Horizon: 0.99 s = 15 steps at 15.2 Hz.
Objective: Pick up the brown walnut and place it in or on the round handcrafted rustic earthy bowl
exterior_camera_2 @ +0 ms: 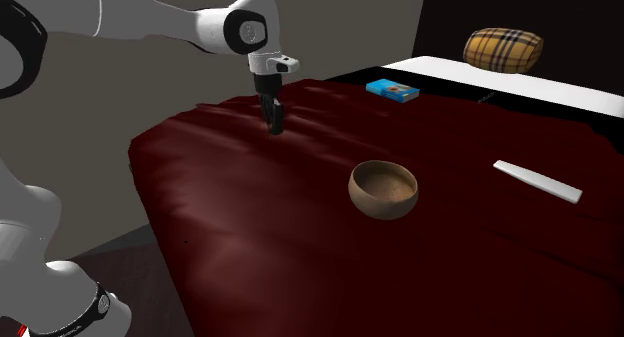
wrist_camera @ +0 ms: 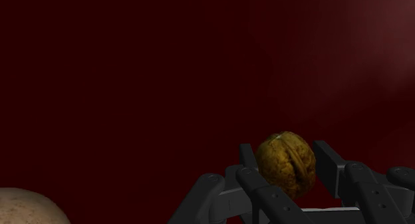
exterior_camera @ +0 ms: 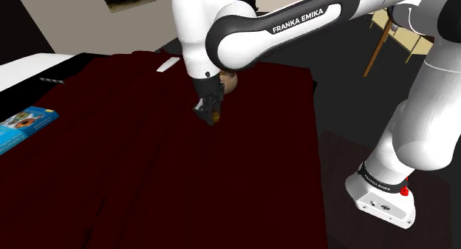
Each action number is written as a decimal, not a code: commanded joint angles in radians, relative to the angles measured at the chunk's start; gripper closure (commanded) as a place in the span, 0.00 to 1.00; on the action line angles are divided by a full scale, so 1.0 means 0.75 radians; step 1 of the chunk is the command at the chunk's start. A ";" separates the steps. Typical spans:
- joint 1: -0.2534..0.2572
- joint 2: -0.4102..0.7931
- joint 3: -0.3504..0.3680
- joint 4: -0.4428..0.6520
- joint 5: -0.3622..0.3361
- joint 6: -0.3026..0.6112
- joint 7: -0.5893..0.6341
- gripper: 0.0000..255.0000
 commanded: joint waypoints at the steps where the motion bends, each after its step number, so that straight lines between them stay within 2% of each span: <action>1: -0.001 -0.010 0.000 0.023 0.006 -0.032 -0.006 1.00; 12: 0.005 -0.012 0.005 0.203 0.011 -0.213 -0.021 1.00; 15: -0.041 0.011 -0.032 0.234 0.002 -0.215 -0.105 1.00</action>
